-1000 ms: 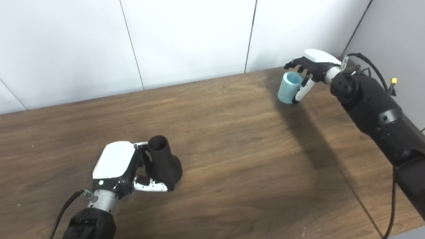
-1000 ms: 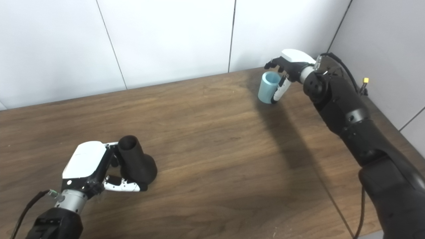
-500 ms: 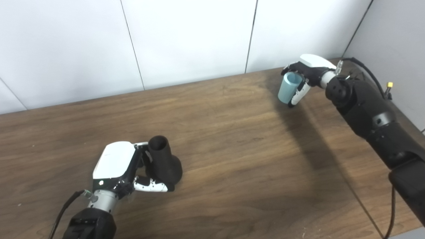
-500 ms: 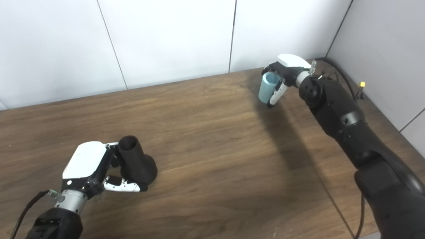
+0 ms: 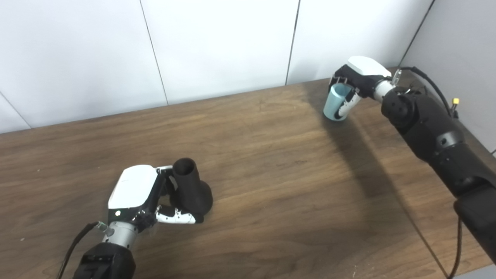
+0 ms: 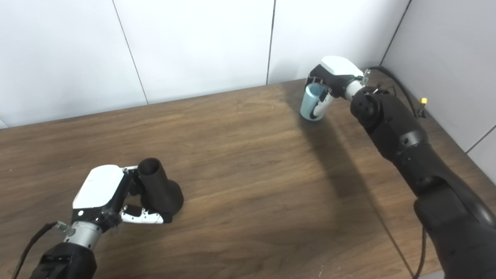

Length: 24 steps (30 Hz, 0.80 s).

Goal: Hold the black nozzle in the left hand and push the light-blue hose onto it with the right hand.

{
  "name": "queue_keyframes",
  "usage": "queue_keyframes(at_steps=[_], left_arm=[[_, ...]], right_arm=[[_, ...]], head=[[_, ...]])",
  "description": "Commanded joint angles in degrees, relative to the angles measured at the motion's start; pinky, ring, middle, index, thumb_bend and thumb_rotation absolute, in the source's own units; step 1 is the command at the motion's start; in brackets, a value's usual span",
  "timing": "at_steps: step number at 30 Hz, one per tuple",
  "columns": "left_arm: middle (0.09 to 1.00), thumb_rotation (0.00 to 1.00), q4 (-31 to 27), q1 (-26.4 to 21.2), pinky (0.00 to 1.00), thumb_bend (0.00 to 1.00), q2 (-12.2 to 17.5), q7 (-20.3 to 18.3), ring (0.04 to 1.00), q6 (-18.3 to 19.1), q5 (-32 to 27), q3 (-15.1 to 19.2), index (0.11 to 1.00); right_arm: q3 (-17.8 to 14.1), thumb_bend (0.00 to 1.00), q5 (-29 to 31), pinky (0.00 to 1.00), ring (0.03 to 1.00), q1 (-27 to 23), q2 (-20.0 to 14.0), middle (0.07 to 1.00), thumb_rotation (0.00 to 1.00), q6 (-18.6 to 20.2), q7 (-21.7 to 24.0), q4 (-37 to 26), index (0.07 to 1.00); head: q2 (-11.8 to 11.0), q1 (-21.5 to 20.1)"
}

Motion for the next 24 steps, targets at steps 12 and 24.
queue_keyframes(at_steps=[12, 24], left_arm=[[0.444, 0.00, 0.06, 0.91, 0.35, 0.50, 0.12, -1.18, 0.425, 0.34, 0.80, -0.69, 0.506], [0.458, 0.00, 0.22, 0.90, 0.38, 0.50, -0.98, -1.36, 0.438, 0.78, 1.70, -1.25, 0.501]], right_arm=[[-1.47, 0.52, -1.96, 0.58, 0.424, -0.40, -2.80, 0.482, 0.00, 0.50, -0.28, -9.32, 0.502], [-1.99, 0.51, -2.30, 0.47, 0.387, -0.56, -0.64, 0.490, 0.00, 7.27, 11.37, -34.11, 0.534]], head=[[0.33, 2.05], [0.77, 6.32]])
